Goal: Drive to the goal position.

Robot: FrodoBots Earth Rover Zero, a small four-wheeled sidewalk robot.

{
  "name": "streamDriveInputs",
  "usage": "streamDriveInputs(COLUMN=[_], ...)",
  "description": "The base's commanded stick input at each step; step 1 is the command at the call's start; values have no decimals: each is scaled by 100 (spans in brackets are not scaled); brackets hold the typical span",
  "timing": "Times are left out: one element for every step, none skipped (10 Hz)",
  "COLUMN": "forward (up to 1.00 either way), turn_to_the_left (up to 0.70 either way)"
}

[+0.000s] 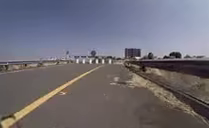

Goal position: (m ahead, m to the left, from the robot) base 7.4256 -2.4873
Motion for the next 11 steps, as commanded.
streamDriveInputs(forward=[100, 100, 100, 100, 100, 100, 100, 100, 100, 100, 100], turn_to_the_left=[0, 0, 0, 0, 0, 0, 0, 0, 0, 0, 0])
